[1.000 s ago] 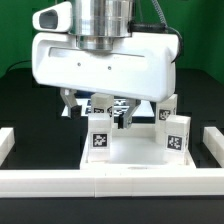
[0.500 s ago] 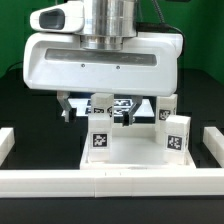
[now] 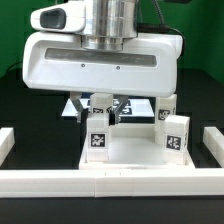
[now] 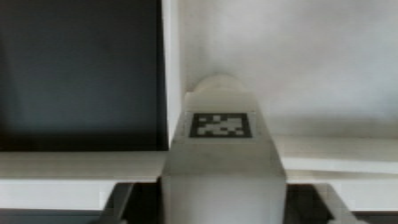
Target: Assemble square table
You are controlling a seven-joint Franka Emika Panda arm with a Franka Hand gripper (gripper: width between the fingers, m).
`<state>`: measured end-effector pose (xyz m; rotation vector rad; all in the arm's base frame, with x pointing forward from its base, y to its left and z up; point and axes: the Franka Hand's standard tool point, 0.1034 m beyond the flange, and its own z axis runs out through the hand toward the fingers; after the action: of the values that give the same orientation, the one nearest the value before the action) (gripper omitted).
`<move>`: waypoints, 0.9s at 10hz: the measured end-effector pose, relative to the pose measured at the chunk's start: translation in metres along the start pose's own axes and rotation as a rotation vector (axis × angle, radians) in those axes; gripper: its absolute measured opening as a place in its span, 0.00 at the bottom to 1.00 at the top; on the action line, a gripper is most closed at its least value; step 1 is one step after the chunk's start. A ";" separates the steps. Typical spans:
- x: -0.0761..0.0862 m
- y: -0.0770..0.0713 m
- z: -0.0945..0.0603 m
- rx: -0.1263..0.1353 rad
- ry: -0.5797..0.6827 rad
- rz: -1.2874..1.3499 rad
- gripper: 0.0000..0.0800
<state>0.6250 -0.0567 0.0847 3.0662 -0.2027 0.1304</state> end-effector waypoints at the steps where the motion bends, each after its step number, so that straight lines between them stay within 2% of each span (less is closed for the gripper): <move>1: 0.000 0.000 0.000 -0.001 0.000 0.080 0.36; 3: 0.000 0.000 0.000 0.000 -0.001 0.240 0.36; 9: 0.005 -0.001 0.002 0.039 0.081 0.999 0.36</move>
Offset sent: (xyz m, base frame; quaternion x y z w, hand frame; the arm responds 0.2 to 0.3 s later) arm -0.0009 -0.0040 -0.0013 0.0164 -0.0040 0.2898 0.9569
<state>0.6307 -0.0563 0.0827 2.6545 -1.6822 0.2931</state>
